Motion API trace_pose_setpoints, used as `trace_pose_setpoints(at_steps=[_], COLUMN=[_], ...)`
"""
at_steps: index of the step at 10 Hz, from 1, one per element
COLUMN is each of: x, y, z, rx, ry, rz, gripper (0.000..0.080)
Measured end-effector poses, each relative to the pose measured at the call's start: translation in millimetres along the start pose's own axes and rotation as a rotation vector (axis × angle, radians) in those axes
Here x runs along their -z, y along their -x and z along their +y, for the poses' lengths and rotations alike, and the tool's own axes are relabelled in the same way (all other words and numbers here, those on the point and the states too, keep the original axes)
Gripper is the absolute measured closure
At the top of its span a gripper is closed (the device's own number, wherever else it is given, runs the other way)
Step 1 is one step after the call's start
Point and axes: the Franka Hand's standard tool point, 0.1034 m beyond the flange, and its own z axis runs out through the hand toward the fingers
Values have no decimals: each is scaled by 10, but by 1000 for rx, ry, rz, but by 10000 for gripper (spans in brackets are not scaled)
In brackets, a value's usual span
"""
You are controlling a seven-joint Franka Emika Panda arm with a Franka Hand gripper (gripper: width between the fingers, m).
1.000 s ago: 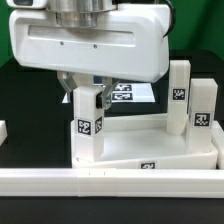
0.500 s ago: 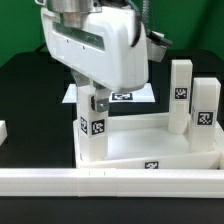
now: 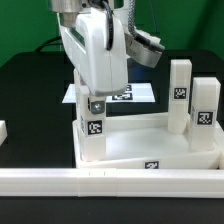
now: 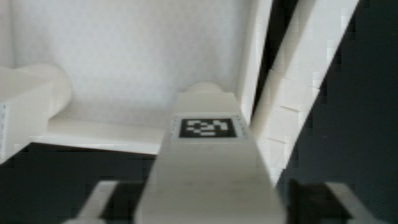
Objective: Assemble desk
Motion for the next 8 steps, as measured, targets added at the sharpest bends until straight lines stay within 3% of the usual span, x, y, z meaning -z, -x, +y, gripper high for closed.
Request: trace_pose_setpoints(at_steps=[2,8], x=[-4,-3], y=[43,75], z=[-12,-30], rx=[126,725], ry=[2,7], rz=[-1,11], gripper=[180,150])
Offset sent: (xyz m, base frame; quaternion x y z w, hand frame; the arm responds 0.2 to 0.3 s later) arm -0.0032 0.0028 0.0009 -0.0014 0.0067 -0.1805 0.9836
